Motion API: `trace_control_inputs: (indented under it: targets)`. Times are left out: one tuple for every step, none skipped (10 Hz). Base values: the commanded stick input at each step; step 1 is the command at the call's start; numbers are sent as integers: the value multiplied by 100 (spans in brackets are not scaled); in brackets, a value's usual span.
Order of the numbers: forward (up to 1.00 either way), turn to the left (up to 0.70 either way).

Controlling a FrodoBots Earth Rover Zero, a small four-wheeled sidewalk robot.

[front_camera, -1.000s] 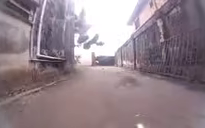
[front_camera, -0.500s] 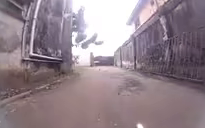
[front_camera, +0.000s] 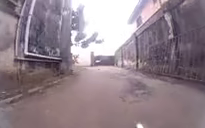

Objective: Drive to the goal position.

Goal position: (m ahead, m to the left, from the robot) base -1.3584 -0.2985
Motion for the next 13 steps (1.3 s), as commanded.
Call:
trace_control_inputs:
  targets:
    - [70,0]
    - [70,0]
    - [70,0]
    - [70,0]
    - [70,0]
    - [70,0]
    - [70,0]
    - [70,0]
    - [70,0]
    - [70,0]
    - [70,0]
    - [53,-17]
    - [7,-63]
